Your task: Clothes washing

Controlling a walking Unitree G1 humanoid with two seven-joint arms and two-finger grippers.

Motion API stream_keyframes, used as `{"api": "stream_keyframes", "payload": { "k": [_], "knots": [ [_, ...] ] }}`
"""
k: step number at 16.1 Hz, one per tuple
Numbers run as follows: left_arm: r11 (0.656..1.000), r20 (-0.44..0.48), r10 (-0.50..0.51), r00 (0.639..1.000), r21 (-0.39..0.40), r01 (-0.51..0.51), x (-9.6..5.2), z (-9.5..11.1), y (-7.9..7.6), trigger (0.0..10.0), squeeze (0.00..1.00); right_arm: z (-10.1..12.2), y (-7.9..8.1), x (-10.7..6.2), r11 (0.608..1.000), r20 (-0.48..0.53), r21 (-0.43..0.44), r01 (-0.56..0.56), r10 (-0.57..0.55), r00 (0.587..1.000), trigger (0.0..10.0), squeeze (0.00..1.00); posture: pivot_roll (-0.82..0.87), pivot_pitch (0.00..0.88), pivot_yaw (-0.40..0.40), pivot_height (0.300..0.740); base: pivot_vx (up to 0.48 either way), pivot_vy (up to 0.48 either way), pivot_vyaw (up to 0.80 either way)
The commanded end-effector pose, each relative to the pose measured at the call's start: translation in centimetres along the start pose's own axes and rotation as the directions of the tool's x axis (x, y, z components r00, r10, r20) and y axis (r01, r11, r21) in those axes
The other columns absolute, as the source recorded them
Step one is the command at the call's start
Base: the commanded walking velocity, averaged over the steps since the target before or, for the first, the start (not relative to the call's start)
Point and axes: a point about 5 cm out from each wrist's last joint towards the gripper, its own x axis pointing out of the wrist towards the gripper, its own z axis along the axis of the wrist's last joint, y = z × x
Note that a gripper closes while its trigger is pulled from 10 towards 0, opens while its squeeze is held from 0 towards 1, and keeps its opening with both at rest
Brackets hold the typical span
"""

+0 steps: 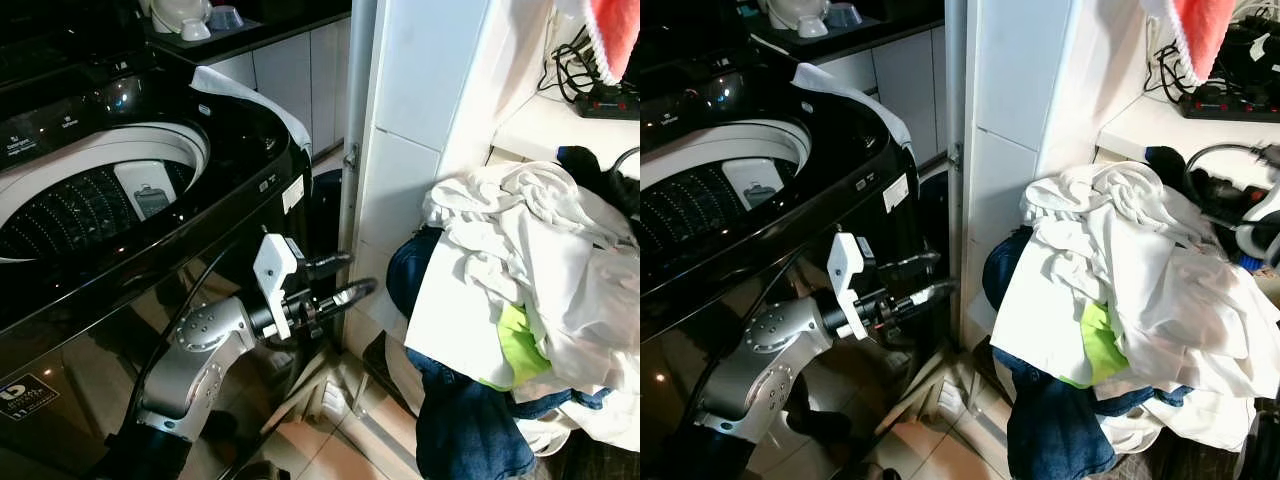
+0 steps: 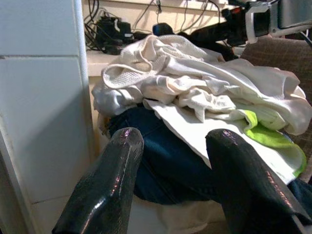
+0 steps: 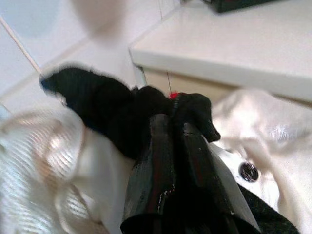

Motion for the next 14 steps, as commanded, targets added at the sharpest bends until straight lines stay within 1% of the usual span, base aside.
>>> {"api": "stream_keyframes", "payload": {
  "k": [1, 3, 4, 6, 7, 8, 9, 10, 11, 12, 13, 14],
  "knots": [
    [1.0, 0.02, 0.011, 1.0, 0.012, -0.011, 0.0, 0.5, 0.4, 10.0, 0.0, 1.2, 0.5, -0.5, 1.0, 0.044, 0.004, -0.025, 0.025, 0.999, 0.0, 0.0, 0.02, 0.0, 0.018, 0.74, 0.0, 0.0, 0.0],
    [1.0, 0.045, 0.021, 0.999, 0.013, -0.022, 0.2, 1.0, 0.5, 10.0, 0.0, 3.4, 1.8, -1.5, 0.995, 0.137, 0.027, -0.094, 0.09, 0.987, 0.0, 0.0, 0.02, 0.0, 0.011, 0.74, 0.0, 0.0, 0.0],
    [1.0, 0.05, 0.024, 0.998, 0.013, -0.025, 0.2, 1.1, 0.5, 10.0, 0.0, 4.1, 2.4, -1.8, 0.992, 0.167, 0.038, -0.122, 0.114, 0.979, 0.0, 0.0, 0.01, 0.0, 0.01, 0.74, 0.0, 0.0, 0.0],
    [0.999, 0.065, 0.03, 0.997, 0.011, -0.031, 0.5, 1.4, 0.5, 10.0, 0.0, 4.7, 4.6, -1.9, 0.979, 0.198, 0.04, -0.198, 0.187, 0.962, 0.0, 0.0, 0.01, 0.0, 0.01, 0.74, 0.0, 0.0, 0.0],
    [0.999, 0.066, 0.033, 0.997, 0.01, -0.033, 0.6, 1.4, 0.5, 10.0, 0.0, 4.7, 5.1, -2.0, 0.977, 0.201, 0.039, -0.21, 0.198, 0.959, 0.0, 0.0, 0.01, 0.0, 0.01, 0.74, 0.0, 0.0, 0.0],
    [0.999, 0.089, 0.047, 0.995, -0.009, -0.047, 1.2, 2.2, 0.5, 10.0, 0.0, 4.4, 8.2, -1.6, 0.951, 0.192, 0.022, -0.309, 0.299, 0.935, 0.0, 0.0, 0.0, 0.0, 0.014, 0.74, 0.0, 0.0, 0.0],
    [0.998, 0.108, 0.059, 0.992, -0.023, -0.057, 1.5, 2.7, 0.6, 10.0, 0.0, 4.3, 9.6, -1.5, 0.934, 0.192, 0.016, -0.358, 0.349, 0.917, 0.0, 0.0, 0.0, 0.0, 0.014, 0.74, 0.0, 0.0, 0.0],
    [0.995, 0.168, 0.098, 0.981, -0.051, -0.09, 2.0, 4.2, 1.2, 10.0, 0.0, 4.4, 12.1, -1.6, 0.893, 0.197, 0.011, -0.45, 0.439, 0.877, 0.0, 0.0, 0.0, 0.0, 0.014, 0.74, 0.0, 0.0, 0.0],
    [0.994, 0.181, 0.106, 0.978, -0.055, -0.097, 2.1, 4.5, 1.3, 10.0, 0.0, 4.4, 12.5, -1.6, 0.886, 0.198, 0.011, -0.463, 0.452, 0.87, 0.0, 0.0, 0.0, 0.0, 0.013, 0.74, 0.0, 0.0, 0.0],
    [0.989, 0.262, 0.139, 0.955, 0.003, -0.145, 2.5, 7.1, 2.1, 10.0, 0.0, 4.6, 15.2, -1.8, 0.823, 0.212, 0.027, -0.568, 0.55, 0.807, 0.0, 0.0, 0.0, 0.0, 0.011, 0.74, 0.0, 0.0, 0.0],
    [0.99, 0.298, 0.126, 0.946, 0.029, -0.14, 2.8, 8.5, 2.1, 10.0, 0.0, 4.6, 16.2, -2.0, 0.797, 0.211, 0.036, -0.603, 0.584, 0.784, 0.0, 0.0, 0.01, 0.0, 0.007, 0.74, 0.0, 0.0, 0.0],
    [0.991, 0.316, 0.099, 0.944, 0.053, -0.122, 3.0, 9.4, 2.0, 10.0, 1.0, 4.4, 16.8, -2.1, 0.778, 0.205, 0.042, -0.627, 0.607, 0.767, 0.0, 0.0, 0.01, 0.0, 0.003, 0.74, 0.0, 0.0, 0.0]
  ]
}}
